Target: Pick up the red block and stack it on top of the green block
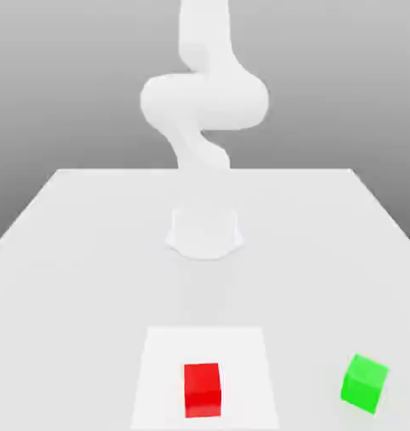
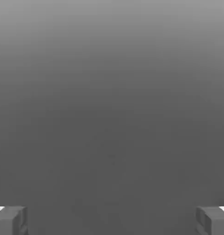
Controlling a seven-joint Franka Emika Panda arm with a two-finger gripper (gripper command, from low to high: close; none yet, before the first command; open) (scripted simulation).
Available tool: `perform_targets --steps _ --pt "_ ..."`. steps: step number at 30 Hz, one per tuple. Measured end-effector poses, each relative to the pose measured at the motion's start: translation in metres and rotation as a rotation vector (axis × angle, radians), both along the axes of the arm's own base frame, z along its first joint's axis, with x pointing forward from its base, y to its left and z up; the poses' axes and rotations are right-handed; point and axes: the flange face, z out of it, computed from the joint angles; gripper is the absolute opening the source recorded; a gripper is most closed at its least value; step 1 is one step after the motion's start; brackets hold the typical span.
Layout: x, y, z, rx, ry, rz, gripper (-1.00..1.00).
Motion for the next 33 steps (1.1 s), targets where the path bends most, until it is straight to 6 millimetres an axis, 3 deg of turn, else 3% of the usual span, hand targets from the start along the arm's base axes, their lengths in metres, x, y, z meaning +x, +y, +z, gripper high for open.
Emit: perform_targets --steps 6,12,17,23,28,29,33 --pt "0.065 -0.001 -0.110 -0.005 0.185 0.018 0.00" --pt "0.099 -0.001 -0.228 -0.011 0.365 0.034 0.00" --pt "0.104 -0.001 -0.328 -0.017 0.515 0.047 0.00" --pt "0.082 -0.003 -0.443 -0.027 0.695 0.063 0.00" --pt "0.078 -0.003 -0.510 -0.029 0.723 0.066 0.00" --pt "0.077 -0.003 -0.520 -0.029 0.724 0.065 -1.00" --pt "0.077 -0.003 -0.520 -0.029 0.724 0.065 -1.00"
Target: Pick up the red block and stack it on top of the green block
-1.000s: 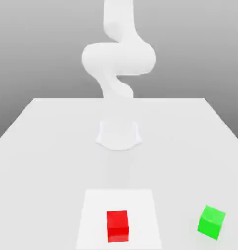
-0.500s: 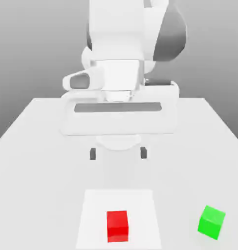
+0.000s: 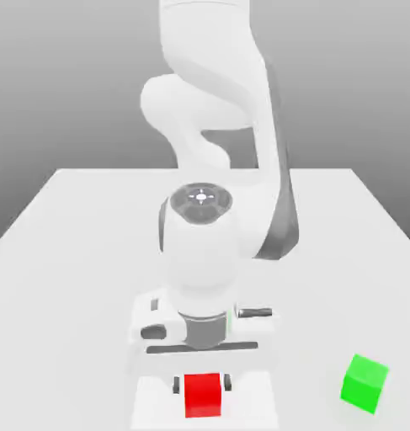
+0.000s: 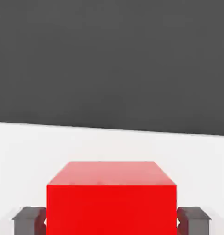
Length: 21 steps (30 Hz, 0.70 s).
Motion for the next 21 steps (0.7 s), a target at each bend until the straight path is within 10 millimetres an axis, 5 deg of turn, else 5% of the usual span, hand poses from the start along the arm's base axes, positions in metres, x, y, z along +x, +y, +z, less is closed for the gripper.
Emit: perform_targets --steps 3,8,15,17,19,20,21 --pt "0.000 0.000 -0.002 0.000 0.000 0.000 -1.00" --pt "0.000 0.002 0.051 0.000 0.000 0.004 -1.00" --pt "-0.008 0.169 0.083 0.003 0.001 0.305 -1.00" --pt "-0.018 0.216 0.073 0.001 0.001 0.391 -1.00" --pt "-0.023 0.234 0.048 0.000 0.000 0.422 -1.00" --pt "-0.024 0.237 0.038 0.000 0.000 0.428 1.00" --pt "-0.024 0.237 0.038 0.000 0.000 0.428 1.00"
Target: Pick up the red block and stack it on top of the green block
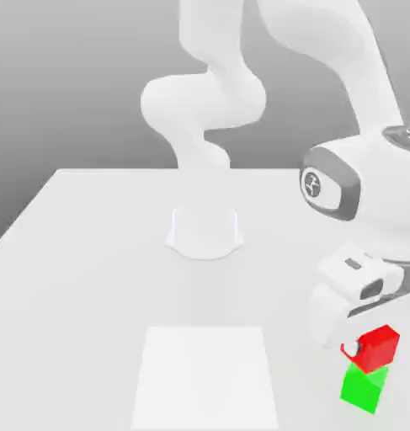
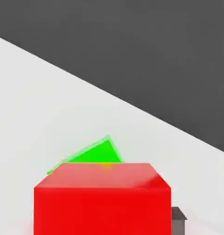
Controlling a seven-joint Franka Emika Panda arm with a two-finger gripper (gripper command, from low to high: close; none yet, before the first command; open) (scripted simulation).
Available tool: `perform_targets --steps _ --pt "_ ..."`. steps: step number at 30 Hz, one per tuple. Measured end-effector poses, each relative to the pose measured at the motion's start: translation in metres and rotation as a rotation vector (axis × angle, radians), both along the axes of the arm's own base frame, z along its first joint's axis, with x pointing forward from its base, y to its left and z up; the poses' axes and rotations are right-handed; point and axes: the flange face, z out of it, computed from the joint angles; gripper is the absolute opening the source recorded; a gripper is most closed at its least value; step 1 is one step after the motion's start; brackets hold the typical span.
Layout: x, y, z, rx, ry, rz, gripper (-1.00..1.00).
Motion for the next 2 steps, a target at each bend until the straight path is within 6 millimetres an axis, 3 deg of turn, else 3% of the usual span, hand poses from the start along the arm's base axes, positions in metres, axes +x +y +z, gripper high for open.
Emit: perform_targets --steps 2 --pt "0.0000 0.0000 0.0000 0.000 0.000 0.000 1.00"
